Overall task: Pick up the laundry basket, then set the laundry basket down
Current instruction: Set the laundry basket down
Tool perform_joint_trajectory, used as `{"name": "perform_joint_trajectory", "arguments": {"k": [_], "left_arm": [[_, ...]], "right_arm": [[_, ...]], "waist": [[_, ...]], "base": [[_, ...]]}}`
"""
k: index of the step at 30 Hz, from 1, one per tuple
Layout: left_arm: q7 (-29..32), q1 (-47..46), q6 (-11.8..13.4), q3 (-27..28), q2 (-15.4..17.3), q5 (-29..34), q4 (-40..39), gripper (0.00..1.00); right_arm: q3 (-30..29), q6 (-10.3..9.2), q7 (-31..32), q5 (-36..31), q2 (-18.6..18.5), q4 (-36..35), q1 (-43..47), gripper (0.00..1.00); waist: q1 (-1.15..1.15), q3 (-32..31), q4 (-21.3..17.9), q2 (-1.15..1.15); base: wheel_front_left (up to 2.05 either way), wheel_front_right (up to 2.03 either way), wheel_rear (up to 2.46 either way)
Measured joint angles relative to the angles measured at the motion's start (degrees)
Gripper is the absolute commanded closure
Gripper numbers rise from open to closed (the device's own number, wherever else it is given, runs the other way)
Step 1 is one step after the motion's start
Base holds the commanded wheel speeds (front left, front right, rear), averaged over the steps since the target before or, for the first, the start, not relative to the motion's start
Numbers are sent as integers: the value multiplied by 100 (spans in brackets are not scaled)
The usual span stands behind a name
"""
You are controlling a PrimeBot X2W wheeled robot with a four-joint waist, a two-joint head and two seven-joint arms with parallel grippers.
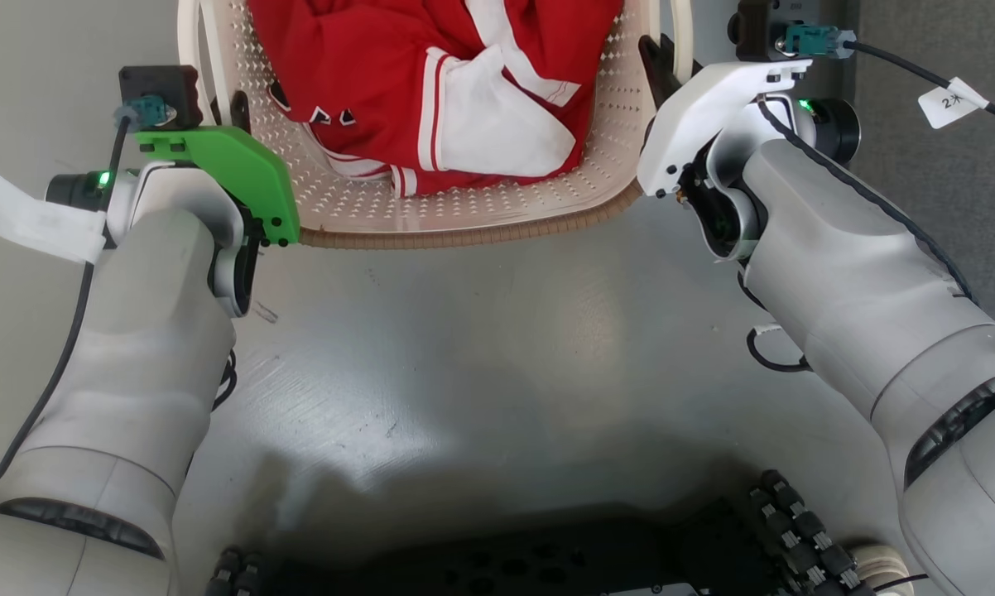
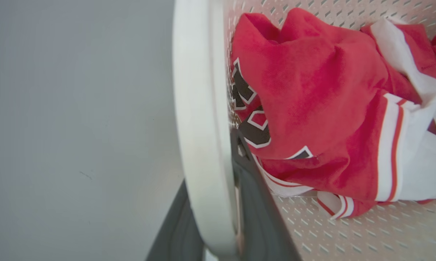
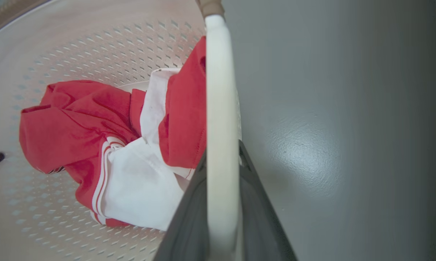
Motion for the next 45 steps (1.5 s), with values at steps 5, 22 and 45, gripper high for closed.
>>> {"name": "perform_joint_trajectory", "arguments": {"k": [5, 22, 45], "left_arm": [[-71, -54, -1, -2, -3, 1, 56, 100], [-247, -208, -32, -24, -3, 98, 292, 65], [-603, -183, -19, 42, 76, 93, 647, 0]], "right_arm": [[26, 26, -53, 0, 0, 30, -29, 100], [122, 110, -179, 1, 9, 69, -150, 4], [107, 203, -297, 10, 23, 326, -111, 0]], "waist": [[0, 93, 22, 0], [-1, 264, 38, 0], [0, -334, 11, 0]], "base": [[0, 0, 0], [0, 0, 0], [0, 0, 0]]}}
